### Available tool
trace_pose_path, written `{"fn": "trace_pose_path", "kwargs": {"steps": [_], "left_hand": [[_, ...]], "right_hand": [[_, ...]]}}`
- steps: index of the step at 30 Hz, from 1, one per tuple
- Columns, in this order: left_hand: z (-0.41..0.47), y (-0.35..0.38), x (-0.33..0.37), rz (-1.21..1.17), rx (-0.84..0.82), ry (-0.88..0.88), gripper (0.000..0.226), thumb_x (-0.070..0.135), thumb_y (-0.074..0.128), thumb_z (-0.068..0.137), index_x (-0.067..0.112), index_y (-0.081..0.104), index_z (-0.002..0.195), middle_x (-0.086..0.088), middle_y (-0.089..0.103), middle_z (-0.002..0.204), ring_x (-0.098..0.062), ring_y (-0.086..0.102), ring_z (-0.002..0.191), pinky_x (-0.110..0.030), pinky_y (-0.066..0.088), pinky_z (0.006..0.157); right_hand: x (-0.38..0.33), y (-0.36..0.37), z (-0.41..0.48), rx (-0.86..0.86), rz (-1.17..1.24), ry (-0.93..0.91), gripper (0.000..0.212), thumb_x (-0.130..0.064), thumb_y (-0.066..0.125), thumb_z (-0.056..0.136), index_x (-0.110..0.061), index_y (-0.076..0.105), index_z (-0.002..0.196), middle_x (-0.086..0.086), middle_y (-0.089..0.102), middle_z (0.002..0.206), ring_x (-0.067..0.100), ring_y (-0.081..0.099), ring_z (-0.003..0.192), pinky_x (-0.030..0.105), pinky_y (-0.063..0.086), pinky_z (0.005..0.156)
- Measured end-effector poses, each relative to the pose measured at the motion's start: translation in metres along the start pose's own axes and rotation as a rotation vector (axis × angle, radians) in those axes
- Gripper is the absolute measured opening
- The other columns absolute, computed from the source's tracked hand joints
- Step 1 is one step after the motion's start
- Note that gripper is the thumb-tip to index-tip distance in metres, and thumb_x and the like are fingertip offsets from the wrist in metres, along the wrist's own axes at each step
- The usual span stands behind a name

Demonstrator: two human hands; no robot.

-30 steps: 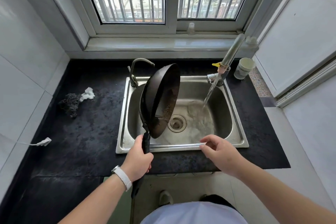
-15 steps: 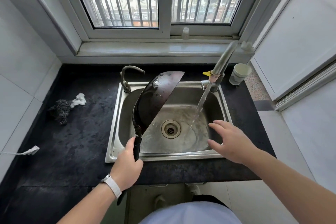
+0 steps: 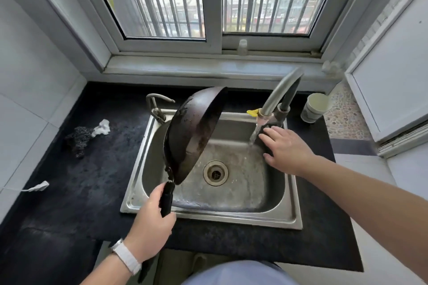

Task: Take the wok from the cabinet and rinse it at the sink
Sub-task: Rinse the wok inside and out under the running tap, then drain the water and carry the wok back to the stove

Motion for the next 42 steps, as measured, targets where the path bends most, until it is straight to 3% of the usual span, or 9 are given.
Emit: {"fn": "trace_pose_path", "kwargs": {"steps": [7,11,15,22,26,33,38,40,42], "left_hand": [[-0.002,0.010,0.018,-0.155,0.049,-0.082,0.066,-0.008,0.056,0.087,0.031,0.040,0.139,-0.015,0.063,0.104,-0.023,0.056,0.052,-0.035,0.049,0.047],[-0.002,0.015,0.025,-0.209,0.051,-0.104,0.066,-0.012,0.056,0.087,0.031,0.042,0.135,-0.012,0.065,0.105,-0.024,0.055,0.051,-0.036,0.048,0.046],[-0.003,0.020,0.026,-0.239,0.036,-0.127,0.065,-0.014,0.055,0.086,0.027,0.044,0.136,-0.013,0.065,0.105,-0.025,0.054,0.049,-0.035,0.046,0.045],[0.001,0.024,0.027,-0.330,0.030,-0.148,0.063,-0.018,0.053,0.087,0.019,0.043,0.138,-0.018,0.062,0.099,-0.027,0.052,0.047,-0.033,0.043,0.042],[0.001,0.021,0.027,-0.359,0.036,-0.134,0.061,-0.020,0.052,0.087,0.017,0.045,0.135,-0.021,0.057,0.090,-0.025,0.050,0.045,-0.032,0.042,0.039],[-0.008,0.015,0.022,-0.396,0.010,-0.121,0.060,-0.019,0.052,0.088,0.021,0.044,0.132,-0.019,0.057,0.090,-0.025,0.051,0.045,-0.032,0.042,0.040],[-0.006,0.013,0.018,-0.415,-0.011,-0.106,0.061,-0.019,0.052,0.087,0.019,0.043,0.134,-0.023,0.055,0.090,-0.024,0.051,0.044,-0.031,0.043,0.039],[-0.006,0.013,0.018,-0.424,-0.036,-0.094,0.060,-0.018,0.052,0.088,0.017,0.042,0.135,-0.024,0.053,0.090,-0.023,0.052,0.044,-0.031,0.043,0.039],[-0.007,0.013,0.018,-0.435,-0.059,-0.085,0.058,-0.017,0.052,0.088,0.016,0.041,0.135,-0.024,0.052,0.090,-0.022,0.052,0.045,-0.031,0.044,0.040]], "right_hand": [[0.013,-0.001,0.042,-0.021,-0.054,-0.244,0.058,-0.036,0.078,0.066,-0.010,0.069,0.117,0.011,0.066,0.128,0.032,0.063,0.117,0.048,0.054,0.092],[0.028,0.001,0.050,-0.016,-0.074,-0.311,0.062,-0.039,0.064,0.072,-0.010,0.060,0.127,0.011,0.066,0.129,0.033,0.063,0.117,0.049,0.054,0.093],[0.043,0.001,0.054,-0.035,-0.134,-0.367,0.068,-0.036,0.068,0.076,-0.011,0.052,0.137,0.007,0.063,0.133,0.031,0.060,0.118,0.048,0.052,0.091],[0.065,0.004,0.043,-0.010,-0.205,-0.361,0.056,-0.039,0.060,0.081,-0.017,0.061,0.132,0.001,0.059,0.140,0.026,0.053,0.130,0.045,0.042,0.100],[0.073,0.006,0.034,0.038,-0.180,-0.344,0.055,-0.039,0.049,0.081,-0.018,0.064,0.130,0.000,0.060,0.141,0.026,0.056,0.129,0.046,0.047,0.097],[0.054,0.010,0.027,0.020,-0.097,-0.179,0.064,-0.042,0.060,0.084,-0.021,0.051,0.144,0.001,0.042,0.156,0.025,0.040,0.144,0.046,0.039,0.110],[0.023,0.017,-0.011,0.169,0.099,-0.108,0.046,-0.030,0.067,0.079,-0.006,0.068,0.118,0.016,0.066,0.121,0.037,0.065,0.108,0.045,0.056,0.087],[-0.005,0.013,-0.033,0.075,0.250,-0.062,0.040,-0.033,0.053,0.085,-0.009,0.068,0.113,0.007,0.067,0.107,0.030,0.066,0.096,0.039,0.054,0.080],[-0.043,0.007,-0.057,-0.066,0.407,0.001,0.037,-0.035,0.049,0.092,-0.017,0.064,0.121,-0.005,0.063,0.113,0.014,0.061,0.099,0.027,0.049,0.085]]}}
Point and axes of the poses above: each hand's wrist, its own z-axis towards the middle knuckle, its own y-axis out of the palm, x = y × z, the point moved 1 cm from there along z, towards the middle knuckle
